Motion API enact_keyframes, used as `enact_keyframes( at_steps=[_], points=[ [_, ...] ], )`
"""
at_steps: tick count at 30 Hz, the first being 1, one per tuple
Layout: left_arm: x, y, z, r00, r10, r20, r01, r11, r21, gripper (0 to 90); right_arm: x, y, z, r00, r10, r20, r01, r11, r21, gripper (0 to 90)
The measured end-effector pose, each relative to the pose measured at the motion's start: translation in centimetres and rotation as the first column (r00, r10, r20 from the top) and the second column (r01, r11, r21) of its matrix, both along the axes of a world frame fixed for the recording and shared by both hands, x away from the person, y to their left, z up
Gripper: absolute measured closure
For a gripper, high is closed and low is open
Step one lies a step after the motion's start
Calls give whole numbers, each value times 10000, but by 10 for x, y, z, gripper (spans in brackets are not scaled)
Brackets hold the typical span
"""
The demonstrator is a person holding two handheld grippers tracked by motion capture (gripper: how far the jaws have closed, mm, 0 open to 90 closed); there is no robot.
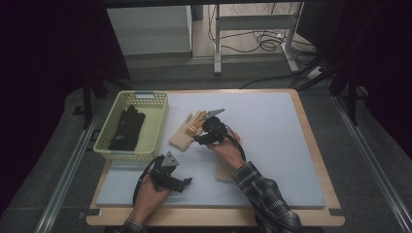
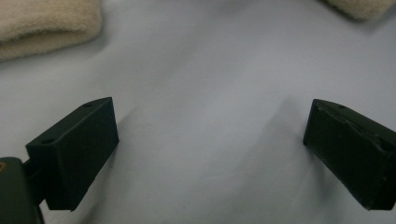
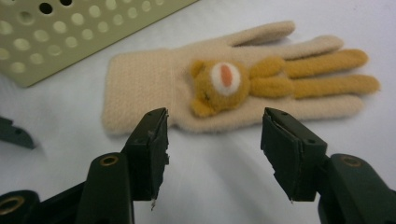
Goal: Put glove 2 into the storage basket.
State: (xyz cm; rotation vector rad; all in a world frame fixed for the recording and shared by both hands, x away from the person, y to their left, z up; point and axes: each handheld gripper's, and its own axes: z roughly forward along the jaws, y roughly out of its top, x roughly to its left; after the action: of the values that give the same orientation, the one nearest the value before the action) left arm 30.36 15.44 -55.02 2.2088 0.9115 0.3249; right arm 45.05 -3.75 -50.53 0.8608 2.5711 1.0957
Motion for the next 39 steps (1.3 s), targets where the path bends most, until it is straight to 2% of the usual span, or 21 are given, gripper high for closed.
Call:
enact_keyframes(
  at_steps=[7, 19, 21, 24, 28, 32, 39],
  points=[
    [0, 0, 0, 10000, 13, -7, -13, 10000, -32, 32, 10, 17, -6, 10000, 46, 12, -46, 9998, -197, 424],
    [0, 0, 0, 10000, 5, -1, -5, 10000, -26, 32, 26, 37, -17, 9995, -310, 32, 311, 9967, -752, 427],
    [0, 0, 0, 10000, 3, -3, -3, 10000, -25, 32, 27, 39, -19, 9994, -341, 41, 343, 9964, -769, 453],
    [0, 0, 0, 10000, 5, -3, -5, 10000, -29, 32, 27, 42, -21, 9994, -224, 265, 251, 9942, -1050, 508],
    [0, 0, 0, 10000, 6, -7, -6, 10000, -28, 32, 28, 43, -19, 9996, -101, 267, 135, 9914, -1303, 572],
    [0, 0, 0, 10000, 5, -1, -5, 10000, -25, 32, 27, 41, -16, 9996, -7, 285, 47, 9901, -1403, 599],
    [0, 0, 0, 10000, 11, -9, -11, 10000, -26, 32, 23, 35, -9, 9991, 14, 424, 34, 9936, -1129, 603]
  ],
)
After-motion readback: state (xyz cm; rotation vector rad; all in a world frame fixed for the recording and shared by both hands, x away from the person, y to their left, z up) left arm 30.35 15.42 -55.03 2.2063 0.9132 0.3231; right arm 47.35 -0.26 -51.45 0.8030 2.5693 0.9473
